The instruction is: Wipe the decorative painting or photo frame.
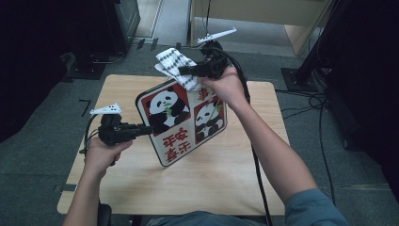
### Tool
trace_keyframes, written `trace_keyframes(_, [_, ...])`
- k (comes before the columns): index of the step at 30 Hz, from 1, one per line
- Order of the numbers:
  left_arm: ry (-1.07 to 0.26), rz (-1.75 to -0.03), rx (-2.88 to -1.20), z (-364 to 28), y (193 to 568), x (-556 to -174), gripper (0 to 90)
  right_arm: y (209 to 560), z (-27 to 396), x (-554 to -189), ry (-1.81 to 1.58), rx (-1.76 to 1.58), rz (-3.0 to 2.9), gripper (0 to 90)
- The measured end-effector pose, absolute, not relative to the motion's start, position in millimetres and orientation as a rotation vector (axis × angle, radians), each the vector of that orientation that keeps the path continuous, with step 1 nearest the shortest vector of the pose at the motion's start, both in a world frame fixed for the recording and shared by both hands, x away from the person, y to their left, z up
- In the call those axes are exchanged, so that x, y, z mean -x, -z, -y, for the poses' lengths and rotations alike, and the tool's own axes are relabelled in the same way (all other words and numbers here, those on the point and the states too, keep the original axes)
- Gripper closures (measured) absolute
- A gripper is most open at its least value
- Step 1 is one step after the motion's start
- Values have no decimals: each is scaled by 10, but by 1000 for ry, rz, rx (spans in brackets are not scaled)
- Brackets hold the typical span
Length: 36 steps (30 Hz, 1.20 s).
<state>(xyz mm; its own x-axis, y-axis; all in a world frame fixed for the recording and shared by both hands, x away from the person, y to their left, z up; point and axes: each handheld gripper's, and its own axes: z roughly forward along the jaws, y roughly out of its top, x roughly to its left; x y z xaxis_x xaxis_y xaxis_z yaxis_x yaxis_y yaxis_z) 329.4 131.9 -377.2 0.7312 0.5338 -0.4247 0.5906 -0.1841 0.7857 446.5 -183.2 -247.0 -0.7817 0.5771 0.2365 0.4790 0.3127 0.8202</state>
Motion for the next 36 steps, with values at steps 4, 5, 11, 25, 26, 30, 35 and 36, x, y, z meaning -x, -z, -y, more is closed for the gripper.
trace_keyframes(4, [66,-874,-1841,-1319,3773,-3294,766,2465,1862,-4472,-1478,-1001,-2461,688])
trace_keyframes(5, [66,-874,-1841,-1319,3773,-3294,766,2464,1869,-4475,-1478,-1003,-2458,688])
trace_keyframes(11, [67,-873,-1843,-1320,3772,-3294,766,2460,1918,-4490,-1472,-1008,-2451,686])
trace_keyframes(25, [66,-873,-1842,-1322,3775,-3295,767,2418,2017,-4508,-1417,-1030,-2439,697])
trace_keyframes(26, [67,-873,-1842,-1322,3776,-3296,767,2414,2032,-4515,-1413,-1038,-2437,698])
trace_keyframes(30, [67,-872,-1841,-1321,3777,-3297,767,2393,2086,-4542,-1391,-1066,-2433,696])
trace_keyframes(35, [67,-873,-1841,-1321,3777,-3297,767,2381,2112,-4560,-1387,-1089,-2430,694])
trace_keyframes(36, [66,-871,-1844,-1323,3777,-3297,768,2377,2119,-4568,-1378,-1091,-2426,694])
